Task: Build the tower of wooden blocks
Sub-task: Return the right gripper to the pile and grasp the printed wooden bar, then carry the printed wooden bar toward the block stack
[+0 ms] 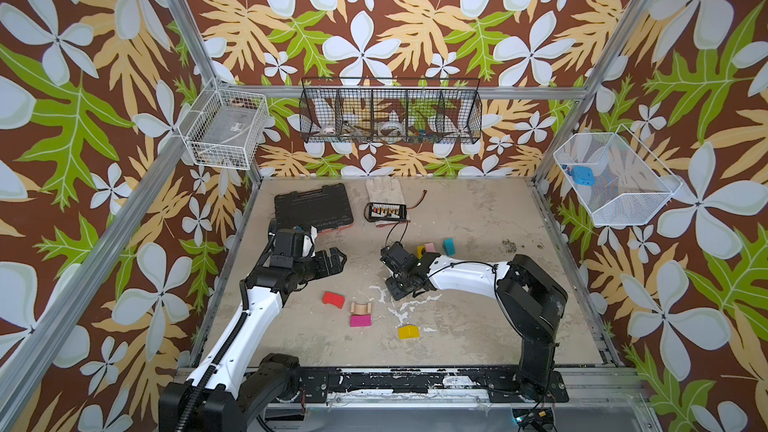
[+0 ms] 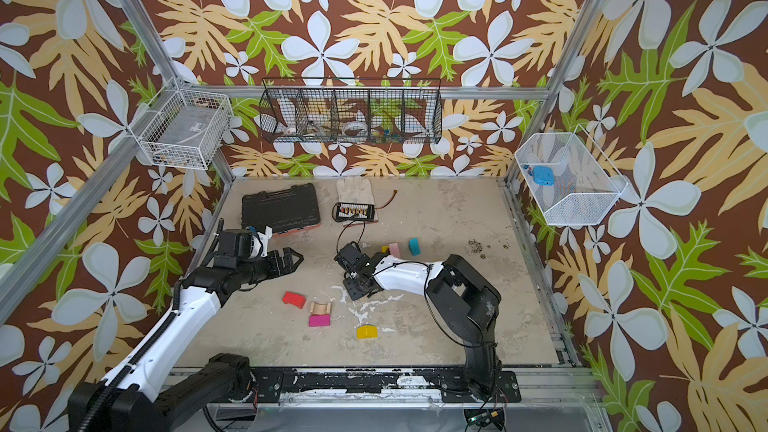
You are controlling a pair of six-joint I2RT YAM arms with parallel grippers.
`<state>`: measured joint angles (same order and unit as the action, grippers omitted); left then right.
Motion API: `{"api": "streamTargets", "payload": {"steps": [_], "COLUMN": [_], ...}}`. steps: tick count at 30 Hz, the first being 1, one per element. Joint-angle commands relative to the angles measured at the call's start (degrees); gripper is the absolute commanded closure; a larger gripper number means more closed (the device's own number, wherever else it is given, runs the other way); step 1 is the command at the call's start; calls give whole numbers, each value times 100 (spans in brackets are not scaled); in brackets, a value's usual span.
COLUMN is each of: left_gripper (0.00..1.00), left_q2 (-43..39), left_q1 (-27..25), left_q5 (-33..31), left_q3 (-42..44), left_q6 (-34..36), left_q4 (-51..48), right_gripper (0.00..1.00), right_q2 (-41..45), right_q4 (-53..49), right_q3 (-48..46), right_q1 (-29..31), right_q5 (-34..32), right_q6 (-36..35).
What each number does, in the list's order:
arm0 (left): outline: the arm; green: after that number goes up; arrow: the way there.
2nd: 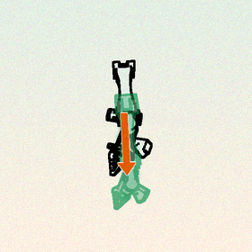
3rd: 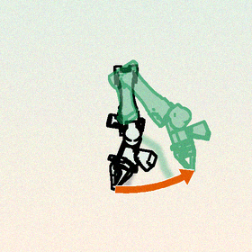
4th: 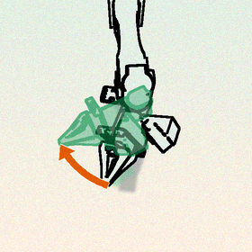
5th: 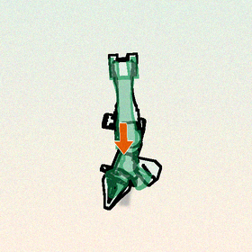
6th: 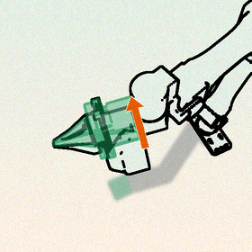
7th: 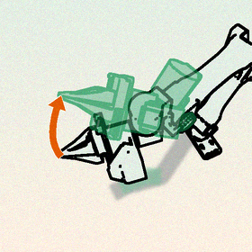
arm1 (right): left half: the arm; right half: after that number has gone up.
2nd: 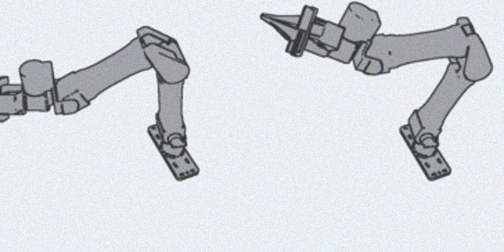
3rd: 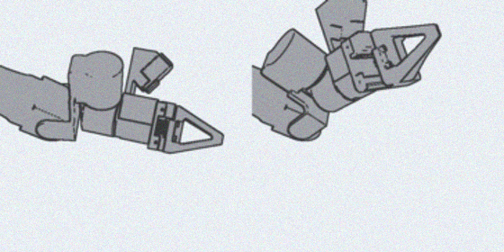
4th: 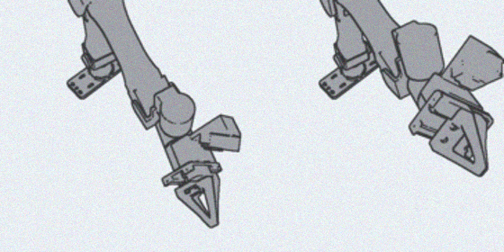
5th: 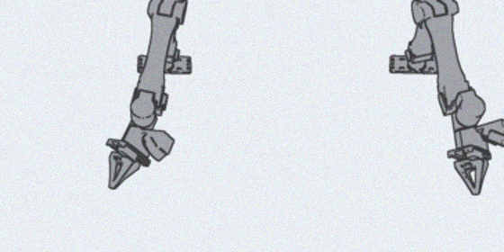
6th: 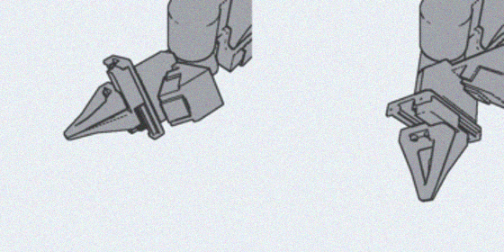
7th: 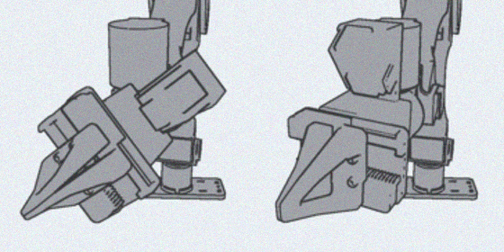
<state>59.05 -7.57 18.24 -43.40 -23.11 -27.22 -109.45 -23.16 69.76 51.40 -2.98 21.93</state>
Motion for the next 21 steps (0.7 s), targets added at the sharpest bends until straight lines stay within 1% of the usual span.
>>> {"api": "streamTargets", "payload": {"steps": [1, 4, 6, 11, 15, 19, 21], "left_gripper": [0, 0, 0, 0, 0, 0, 0], "left_q2": [-7, 0, -7, -7, -11, -13, -21], "left_q1": [2, 2, 3, 3, 1, 6, 6], "left_q5": [-49, -57, -57, -57, -66, -57, -57], "left_q3": [-6, -10, -10, -10, -11, -11, -6], "left_q6": [-27, -27, -27, -27, -27, -27, -27], "left_q4": [-5, -11, -11, -7, -11, -7, -6], "right_gripper": [62, 67, 73, 81, 89, 94, 94], "right_q2": [-68, -107, -103, -118, -159, -56, 74], "right_q4": [-167, -189, -189, -206, -259, -387, -471], "right_q3": [53, 80, 81, 82, 149, 285, 340], "right_q1": [24, 27, 33, 28, 28, -3, -109], "right_q5": [-88, -106, -105, -147, -225, -543, -642], "right_q6": [39, 56, 57, 89, 184, 295, 333]}}
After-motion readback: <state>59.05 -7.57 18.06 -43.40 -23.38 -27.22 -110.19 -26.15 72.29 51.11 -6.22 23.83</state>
